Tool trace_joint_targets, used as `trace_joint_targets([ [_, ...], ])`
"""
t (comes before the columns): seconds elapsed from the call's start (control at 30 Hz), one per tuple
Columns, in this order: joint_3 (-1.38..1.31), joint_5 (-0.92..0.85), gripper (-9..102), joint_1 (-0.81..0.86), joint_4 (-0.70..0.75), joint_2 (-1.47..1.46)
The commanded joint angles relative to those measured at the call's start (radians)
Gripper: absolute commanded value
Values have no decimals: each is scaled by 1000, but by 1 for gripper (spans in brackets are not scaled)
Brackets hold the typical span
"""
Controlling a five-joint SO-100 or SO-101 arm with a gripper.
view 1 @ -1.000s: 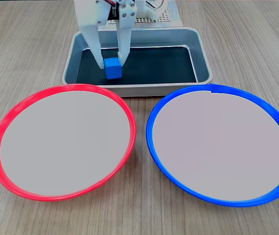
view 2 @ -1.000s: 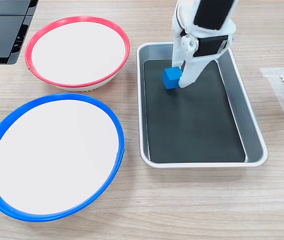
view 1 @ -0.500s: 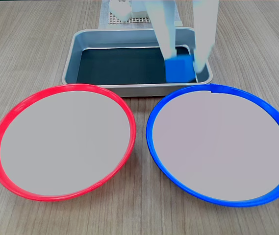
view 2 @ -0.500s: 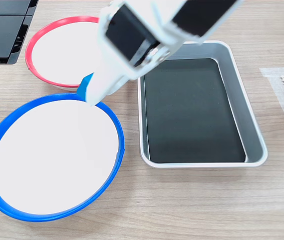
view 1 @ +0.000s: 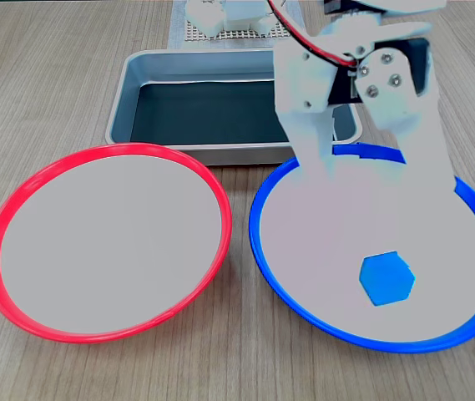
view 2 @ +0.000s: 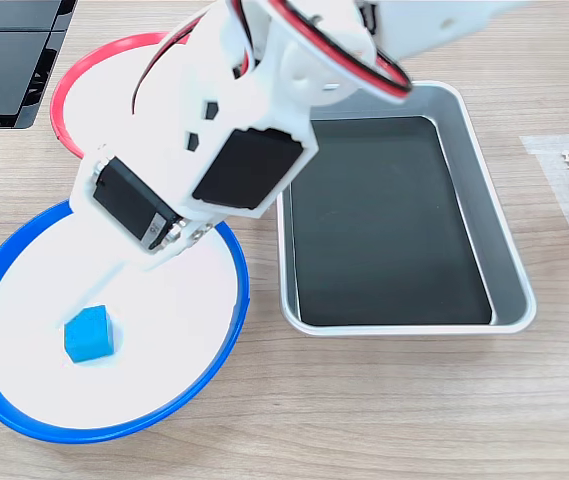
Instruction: Move a blue block from tray to blue dish
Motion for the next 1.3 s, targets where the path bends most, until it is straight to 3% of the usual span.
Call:
trace_joint_targets([
  [0.0,95,77,2,-12,-69,195],
  [0.1,360,287,0,9,-201,517],
  [0.2,675,577,-1,81,-216,945],
  [0.43,1256,1019,0,190,57,1721],
  [0.5,1388,1005,0,209,135,1878],
  [0.77,1644,902,0,268,173,2112],
  [1.27,1657,894,0,239,199,2161],
])
